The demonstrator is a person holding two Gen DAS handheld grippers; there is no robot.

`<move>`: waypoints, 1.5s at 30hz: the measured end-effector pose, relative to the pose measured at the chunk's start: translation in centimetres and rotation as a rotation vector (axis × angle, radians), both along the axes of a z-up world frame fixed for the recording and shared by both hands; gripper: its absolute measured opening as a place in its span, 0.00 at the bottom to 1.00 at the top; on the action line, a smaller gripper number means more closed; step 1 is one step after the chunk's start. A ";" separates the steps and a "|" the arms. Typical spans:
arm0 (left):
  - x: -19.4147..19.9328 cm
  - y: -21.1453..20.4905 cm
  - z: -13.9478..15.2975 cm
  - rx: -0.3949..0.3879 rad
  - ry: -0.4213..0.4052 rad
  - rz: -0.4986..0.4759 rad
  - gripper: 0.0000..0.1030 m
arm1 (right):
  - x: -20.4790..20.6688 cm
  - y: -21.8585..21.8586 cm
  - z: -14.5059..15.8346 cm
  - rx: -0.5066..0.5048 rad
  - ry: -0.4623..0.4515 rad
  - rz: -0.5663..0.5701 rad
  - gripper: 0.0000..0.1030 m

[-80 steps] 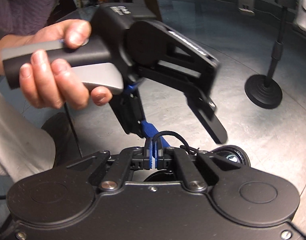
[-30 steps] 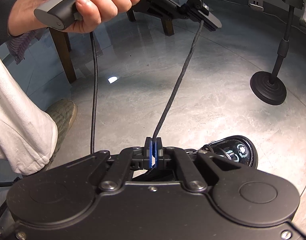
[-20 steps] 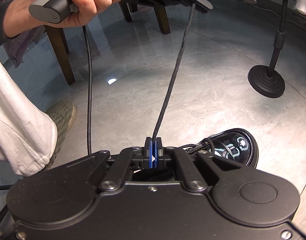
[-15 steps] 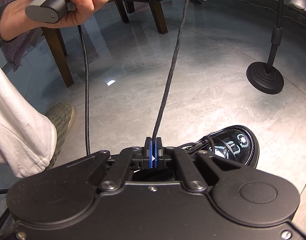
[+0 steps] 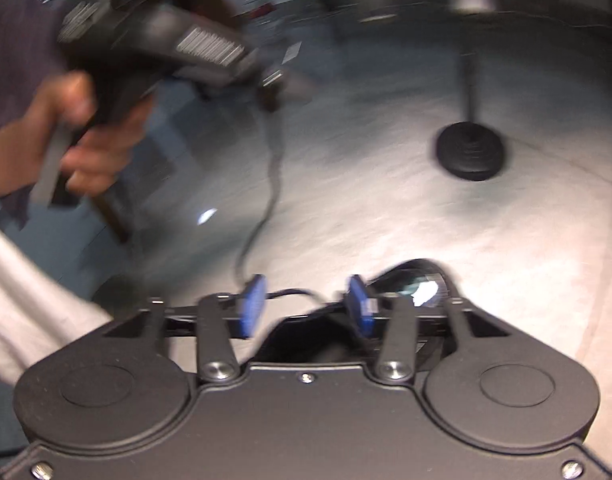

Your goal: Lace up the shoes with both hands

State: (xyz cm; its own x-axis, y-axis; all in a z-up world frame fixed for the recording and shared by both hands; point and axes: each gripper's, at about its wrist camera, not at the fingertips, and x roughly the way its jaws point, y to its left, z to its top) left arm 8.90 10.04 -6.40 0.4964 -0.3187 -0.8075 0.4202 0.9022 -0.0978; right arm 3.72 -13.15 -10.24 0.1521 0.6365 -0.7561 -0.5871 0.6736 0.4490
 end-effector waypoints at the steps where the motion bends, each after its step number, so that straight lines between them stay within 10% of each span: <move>1: -0.9 -1.2 -0.2 0.042 -0.015 -0.084 0.04 | 0.2 -0.6 0.0 -0.005 0.004 -0.026 0.59; 7: -5.7 -5.6 -2.1 0.191 -0.081 -0.401 0.04 | 0.4 -2.5 0.2 -0.051 0.038 -0.034 0.59; 16: -7.6 -7.6 -3.0 0.227 -0.125 -0.494 0.04 | -2.4 2.2 -1.7 -0.234 0.041 0.082 0.58; 19: -7.8 -8.4 -3.7 0.234 -0.114 -0.530 0.04 | -2.5 1.7 -2.2 -0.261 0.059 0.064 0.13; 23: -8.8 -9.7 -4.9 0.255 -0.098 -0.596 0.04 | -1.7 -1.4 -2.6 -0.223 0.196 -0.056 0.08; 32: -9.6 -13.0 -6.5 0.376 -0.109 -0.797 0.04 | 0.1 -5.5 -4.5 -0.106 0.410 -0.275 0.04; 45: -11.2 -15.3 -9.3 0.649 -0.122 -1.142 0.04 | -0.1 -5.0 -4.1 -0.130 0.372 -0.240 0.04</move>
